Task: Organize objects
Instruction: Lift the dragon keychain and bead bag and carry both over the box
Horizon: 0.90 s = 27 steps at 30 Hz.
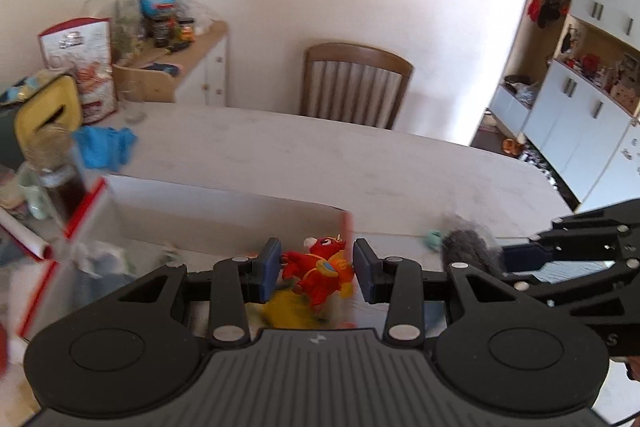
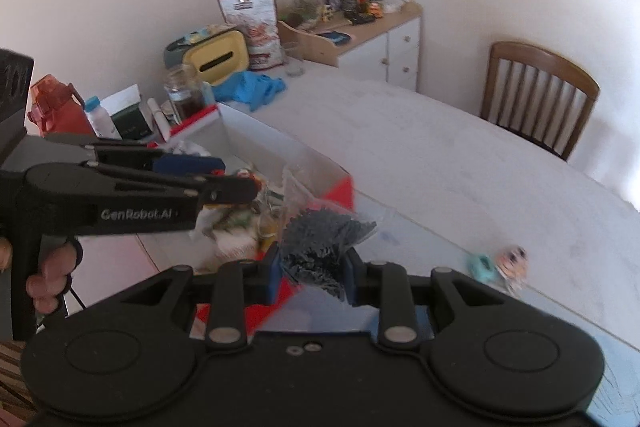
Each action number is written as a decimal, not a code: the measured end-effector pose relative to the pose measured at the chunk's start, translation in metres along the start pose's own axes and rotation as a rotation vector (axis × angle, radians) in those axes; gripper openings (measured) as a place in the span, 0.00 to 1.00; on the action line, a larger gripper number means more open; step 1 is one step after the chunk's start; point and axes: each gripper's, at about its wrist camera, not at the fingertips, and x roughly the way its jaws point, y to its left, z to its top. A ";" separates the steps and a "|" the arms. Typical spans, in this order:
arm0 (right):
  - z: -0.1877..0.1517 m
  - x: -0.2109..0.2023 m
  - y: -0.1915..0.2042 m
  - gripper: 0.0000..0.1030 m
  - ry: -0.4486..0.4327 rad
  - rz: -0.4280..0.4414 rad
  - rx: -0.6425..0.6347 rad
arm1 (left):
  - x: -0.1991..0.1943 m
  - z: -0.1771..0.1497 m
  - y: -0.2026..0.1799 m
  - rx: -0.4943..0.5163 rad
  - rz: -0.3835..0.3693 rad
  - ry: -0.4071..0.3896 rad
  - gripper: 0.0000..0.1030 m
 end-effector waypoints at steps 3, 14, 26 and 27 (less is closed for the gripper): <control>0.009 0.013 0.014 0.27 0.002 0.002 -0.008 | 0.001 0.006 0.025 0.007 0.026 -0.008 0.37; 0.022 0.078 0.058 0.28 0.089 -0.003 -0.039 | 0.044 0.003 0.087 0.043 0.088 0.062 0.37; 0.011 0.134 0.078 0.28 0.205 -0.038 -0.059 | 0.098 -0.012 0.099 0.088 0.091 0.188 0.38; 0.009 0.138 0.079 0.28 0.211 -0.045 -0.063 | 0.101 -0.013 0.099 0.088 0.088 0.201 0.38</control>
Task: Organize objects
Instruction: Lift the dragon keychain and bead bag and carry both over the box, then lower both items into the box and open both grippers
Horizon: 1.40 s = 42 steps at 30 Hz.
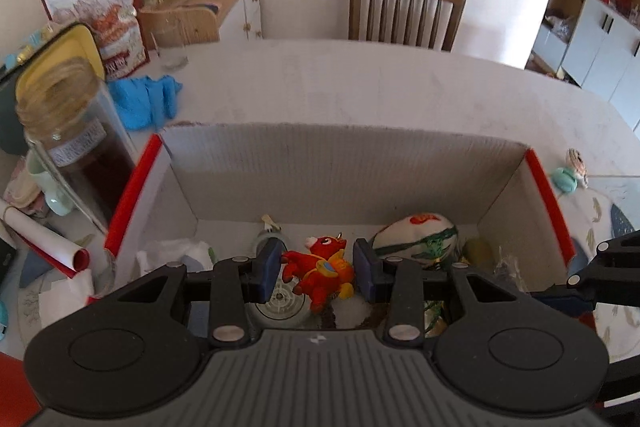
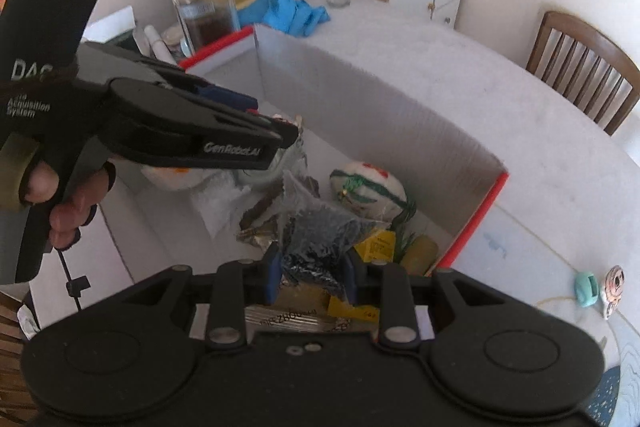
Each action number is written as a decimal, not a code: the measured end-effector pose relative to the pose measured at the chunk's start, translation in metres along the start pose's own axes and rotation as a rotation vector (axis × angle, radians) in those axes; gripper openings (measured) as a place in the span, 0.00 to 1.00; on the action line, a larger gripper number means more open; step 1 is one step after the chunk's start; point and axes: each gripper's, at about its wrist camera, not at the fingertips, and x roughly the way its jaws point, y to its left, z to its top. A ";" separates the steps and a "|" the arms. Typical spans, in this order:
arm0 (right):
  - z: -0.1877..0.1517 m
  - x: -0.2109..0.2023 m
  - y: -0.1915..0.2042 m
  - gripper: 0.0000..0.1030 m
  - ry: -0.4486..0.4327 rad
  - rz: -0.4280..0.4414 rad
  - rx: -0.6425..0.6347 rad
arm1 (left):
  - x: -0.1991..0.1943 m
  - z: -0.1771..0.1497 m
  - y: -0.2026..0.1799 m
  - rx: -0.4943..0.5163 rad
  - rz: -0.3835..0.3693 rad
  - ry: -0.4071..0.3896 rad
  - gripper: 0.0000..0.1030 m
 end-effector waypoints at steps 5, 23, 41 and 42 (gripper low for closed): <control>-0.004 0.010 0.002 0.30 0.019 -0.022 -0.001 | 0.012 -0.001 0.000 0.017 -0.020 0.060 0.38; -0.010 -0.004 0.006 0.46 -0.010 0.010 0.029 | 0.027 -0.004 0.007 -0.026 -0.070 0.169 0.47; -0.012 -0.056 -0.008 0.49 -0.114 0.053 0.112 | -0.034 -0.001 0.000 -0.022 -0.040 0.000 0.63; -0.013 -0.059 -0.009 0.50 -0.121 0.056 0.115 | -0.038 0.000 -0.003 -0.018 -0.033 -0.011 0.63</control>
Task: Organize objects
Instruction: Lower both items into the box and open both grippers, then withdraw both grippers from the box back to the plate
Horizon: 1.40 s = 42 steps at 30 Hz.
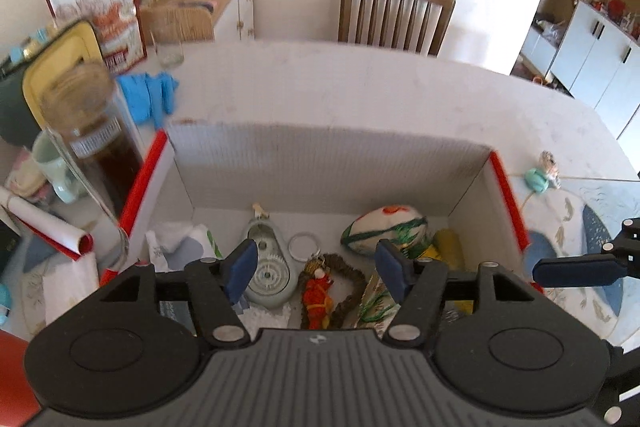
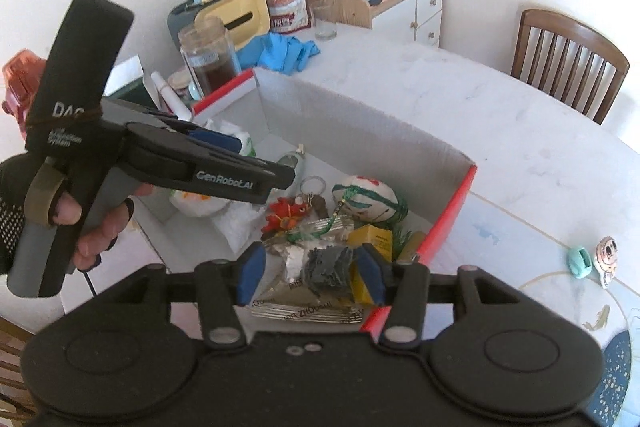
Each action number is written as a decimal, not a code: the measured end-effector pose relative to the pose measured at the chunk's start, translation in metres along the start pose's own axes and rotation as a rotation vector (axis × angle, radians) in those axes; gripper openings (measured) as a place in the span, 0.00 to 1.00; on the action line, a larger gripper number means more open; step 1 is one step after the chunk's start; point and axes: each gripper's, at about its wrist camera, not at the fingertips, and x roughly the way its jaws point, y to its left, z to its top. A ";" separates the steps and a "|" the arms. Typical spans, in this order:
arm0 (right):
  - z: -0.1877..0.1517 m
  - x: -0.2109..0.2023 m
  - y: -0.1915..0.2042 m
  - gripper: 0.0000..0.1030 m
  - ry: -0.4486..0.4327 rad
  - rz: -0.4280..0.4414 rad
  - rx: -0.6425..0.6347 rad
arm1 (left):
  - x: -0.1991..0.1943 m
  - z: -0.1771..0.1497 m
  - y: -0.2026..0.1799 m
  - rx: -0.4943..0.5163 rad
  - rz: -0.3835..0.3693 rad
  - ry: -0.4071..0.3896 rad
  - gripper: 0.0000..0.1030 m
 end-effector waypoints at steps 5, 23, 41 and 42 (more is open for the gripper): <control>-0.002 -0.019 -0.007 0.54 -0.037 0.021 0.016 | -0.023 0.002 -0.014 0.012 0.019 -0.060 0.66; -0.032 -0.101 -0.090 0.73 -0.163 0.054 0.065 | -0.074 0.010 -0.118 0.030 0.039 -0.179 0.81; -0.075 -0.146 -0.212 0.91 -0.227 -0.021 0.164 | -0.048 0.012 -0.239 0.088 0.049 -0.175 1.00; -0.076 -0.147 -0.219 0.91 -0.227 -0.032 0.166 | -0.045 0.012 -0.244 0.090 0.048 -0.171 1.00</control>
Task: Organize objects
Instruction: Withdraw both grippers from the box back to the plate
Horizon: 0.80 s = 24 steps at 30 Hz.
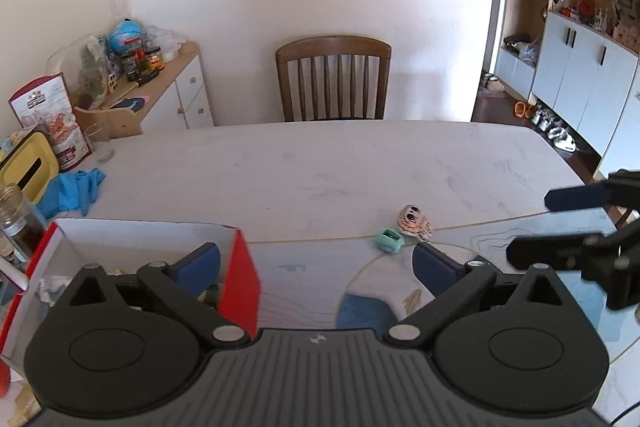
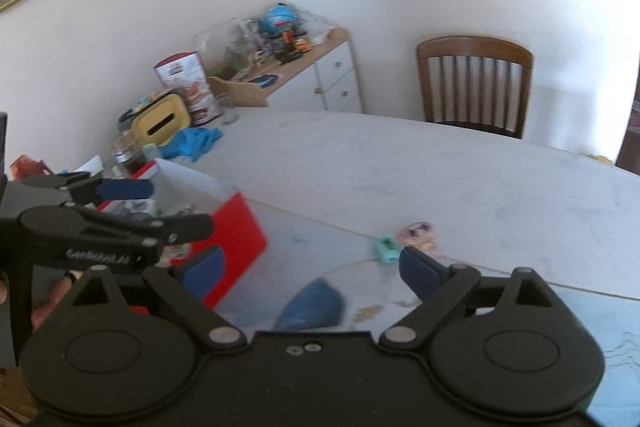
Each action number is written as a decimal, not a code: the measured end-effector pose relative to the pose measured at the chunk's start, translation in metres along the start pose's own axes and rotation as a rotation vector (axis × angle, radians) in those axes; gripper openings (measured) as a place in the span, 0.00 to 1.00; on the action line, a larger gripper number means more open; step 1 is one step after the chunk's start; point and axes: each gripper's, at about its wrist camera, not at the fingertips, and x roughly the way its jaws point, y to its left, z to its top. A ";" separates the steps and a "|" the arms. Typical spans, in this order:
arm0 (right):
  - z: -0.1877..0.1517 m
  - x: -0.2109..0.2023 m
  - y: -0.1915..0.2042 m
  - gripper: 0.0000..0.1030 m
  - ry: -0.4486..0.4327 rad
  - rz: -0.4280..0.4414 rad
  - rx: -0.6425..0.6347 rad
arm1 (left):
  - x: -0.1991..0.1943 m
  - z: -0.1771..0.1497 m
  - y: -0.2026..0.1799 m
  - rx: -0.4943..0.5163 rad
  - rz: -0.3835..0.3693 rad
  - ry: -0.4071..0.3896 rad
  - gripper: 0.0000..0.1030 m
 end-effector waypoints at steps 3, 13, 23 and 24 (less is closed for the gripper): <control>-0.002 -0.001 -0.019 0.94 0.001 -0.023 0.004 | 0.010 -0.002 -0.012 0.001 -0.006 0.013 1.00; 0.000 0.028 -0.072 0.96 0.046 -0.092 0.032 | 0.066 -0.016 -0.047 0.015 -0.157 0.098 1.00; 0.006 0.086 -0.100 0.96 0.121 -0.086 0.062 | 0.123 -0.021 -0.058 -0.006 -0.117 0.089 1.00; 0.007 0.091 -0.100 0.96 0.128 -0.086 0.063 | 0.129 -0.021 -0.059 -0.011 -0.104 0.087 1.00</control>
